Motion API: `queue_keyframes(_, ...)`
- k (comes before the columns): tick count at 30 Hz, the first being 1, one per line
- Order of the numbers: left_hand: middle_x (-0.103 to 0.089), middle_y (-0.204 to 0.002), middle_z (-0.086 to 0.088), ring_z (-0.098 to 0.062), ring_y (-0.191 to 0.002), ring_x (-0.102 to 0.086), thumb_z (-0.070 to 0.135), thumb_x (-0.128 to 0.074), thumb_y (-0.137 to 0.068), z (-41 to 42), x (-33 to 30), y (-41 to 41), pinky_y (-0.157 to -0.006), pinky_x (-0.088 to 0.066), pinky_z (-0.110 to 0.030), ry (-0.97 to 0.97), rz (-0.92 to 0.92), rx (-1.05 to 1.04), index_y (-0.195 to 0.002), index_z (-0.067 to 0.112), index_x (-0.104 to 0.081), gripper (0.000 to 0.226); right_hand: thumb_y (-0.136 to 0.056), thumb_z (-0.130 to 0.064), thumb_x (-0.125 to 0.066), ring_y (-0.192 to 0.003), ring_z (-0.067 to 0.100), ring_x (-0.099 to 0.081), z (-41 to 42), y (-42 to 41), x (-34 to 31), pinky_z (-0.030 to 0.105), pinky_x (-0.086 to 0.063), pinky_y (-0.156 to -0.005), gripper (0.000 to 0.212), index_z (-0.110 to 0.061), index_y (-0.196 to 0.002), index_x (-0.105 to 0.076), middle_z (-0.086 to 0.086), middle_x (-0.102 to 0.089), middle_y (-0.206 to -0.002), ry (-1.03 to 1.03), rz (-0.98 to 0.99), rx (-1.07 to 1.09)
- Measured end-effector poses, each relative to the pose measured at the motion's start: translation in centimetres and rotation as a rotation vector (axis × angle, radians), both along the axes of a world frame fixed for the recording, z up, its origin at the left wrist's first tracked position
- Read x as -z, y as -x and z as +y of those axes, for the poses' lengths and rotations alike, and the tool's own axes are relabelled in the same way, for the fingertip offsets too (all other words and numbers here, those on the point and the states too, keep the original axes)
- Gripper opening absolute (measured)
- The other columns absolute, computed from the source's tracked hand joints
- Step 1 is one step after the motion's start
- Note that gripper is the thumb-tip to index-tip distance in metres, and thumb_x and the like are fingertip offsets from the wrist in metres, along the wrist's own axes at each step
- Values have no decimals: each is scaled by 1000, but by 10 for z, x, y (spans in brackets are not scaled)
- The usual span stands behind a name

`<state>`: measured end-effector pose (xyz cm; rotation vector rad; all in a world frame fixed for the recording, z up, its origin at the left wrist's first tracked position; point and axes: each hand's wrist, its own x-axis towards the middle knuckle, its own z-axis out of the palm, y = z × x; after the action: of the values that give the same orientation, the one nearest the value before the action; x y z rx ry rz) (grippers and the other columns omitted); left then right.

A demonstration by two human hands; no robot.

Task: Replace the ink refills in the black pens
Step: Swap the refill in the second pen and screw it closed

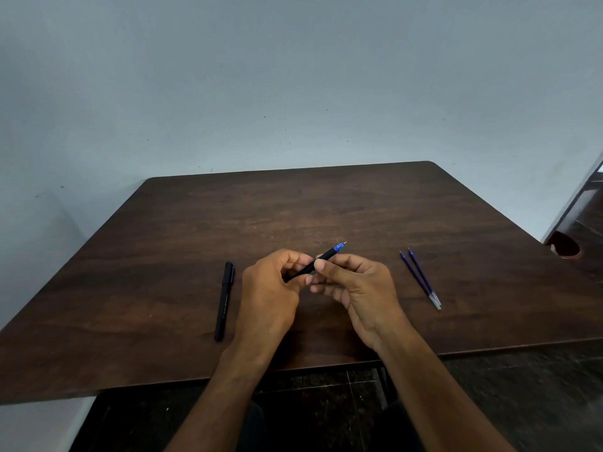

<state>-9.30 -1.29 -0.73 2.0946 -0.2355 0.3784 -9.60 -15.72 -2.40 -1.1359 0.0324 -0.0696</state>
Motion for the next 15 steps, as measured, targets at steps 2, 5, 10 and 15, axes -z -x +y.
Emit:
queue_keyframes(2, -65, -82, 23, 24, -85, -57, 7, -79, -81, 0, 0, 1, -73, -41, 3, 5, -2, 3, -100, 21, -75, 25, -83, -2, -77, -77, 31, -73, 0, 0, 0, 43, -61, -79, 14, 7, -94, -74, 21, -75, -81, 1, 10, 4)
queue_keyframes(5, -65, -83, 23, 23, -84, -58, 7, -79, -81, -1, 0, 1, -72, -42, 3, 11, 5, 4, -100, 21, -75, 25, -84, 1, -75, -75, 30, -72, 0, 1, 2, 44, -60, -79, 23, 6, -106, -71, 21, -74, -84, -37, 6, 3)
queue_keyframes(10, -67, -86, 21, 20, -88, -59, 8, -79, -81, 0, 0, 0, -73, -43, 2, 12, 24, -5, -101, 23, -74, 25, -88, -1, -71, -78, 29, -72, 1, 2, 3, 42, -60, -78, 17, 6, -103, -75, 21, -75, -83, -36, -21, 1)
queue_keyframes(15, -66, -83, 22, 22, -86, -58, 8, -79, -81, -1, -1, 1, -71, -42, 3, 8, 30, -8, -99, 26, -74, 26, -82, -6, -79, -77, 31, -72, 1, 0, 2, 41, -62, -77, 20, 9, -95, -75, 21, -74, -80, -15, 2, 25)
